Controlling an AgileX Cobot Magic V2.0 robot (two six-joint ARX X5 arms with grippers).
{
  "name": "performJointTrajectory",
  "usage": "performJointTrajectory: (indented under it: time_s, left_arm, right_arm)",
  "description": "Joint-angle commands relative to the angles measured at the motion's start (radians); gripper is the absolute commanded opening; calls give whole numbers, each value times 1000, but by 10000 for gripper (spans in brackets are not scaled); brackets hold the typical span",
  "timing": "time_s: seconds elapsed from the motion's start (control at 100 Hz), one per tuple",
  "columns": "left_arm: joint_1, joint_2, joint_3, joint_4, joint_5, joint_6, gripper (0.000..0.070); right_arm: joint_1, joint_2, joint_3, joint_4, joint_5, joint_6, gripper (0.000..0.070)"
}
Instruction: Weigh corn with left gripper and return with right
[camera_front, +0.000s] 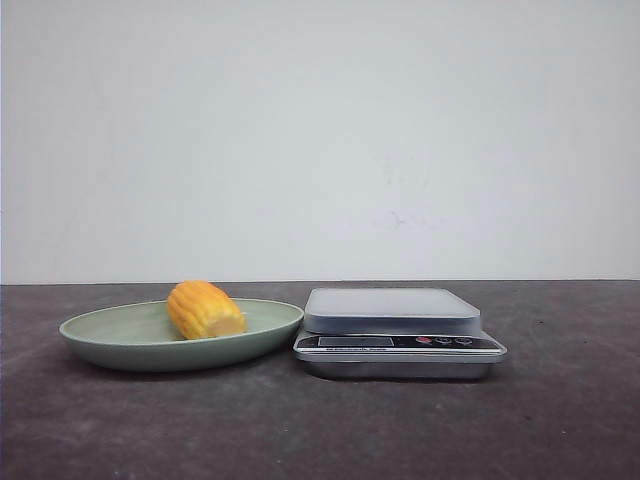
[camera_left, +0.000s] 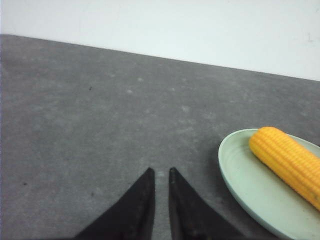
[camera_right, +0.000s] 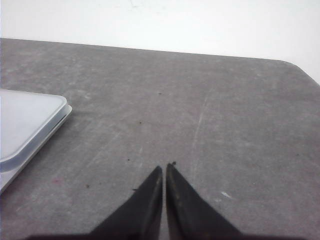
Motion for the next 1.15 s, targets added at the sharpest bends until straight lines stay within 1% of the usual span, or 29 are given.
performJointTrajectory:
  time_s: [0.0, 0.18, 0.53, 1.14]
  left_arm:
    - [2, -1, -19, 28, 3, 15, 18]
    - [6, -1, -19, -27, 3, 52, 18]
    - [29, -1, -18, -27, 3, 47, 18]
    - [29, -1, -18, -26, 3, 47, 18]
  right_arm:
    - [1, -2, -5, 13, 1, -10, 11]
    - [1, -2, -5, 13, 0, -10, 11]
    - [1, -2, -5, 13, 0, -10, 11]
    - [1, -2, -5, 13, 0, -10, 11]
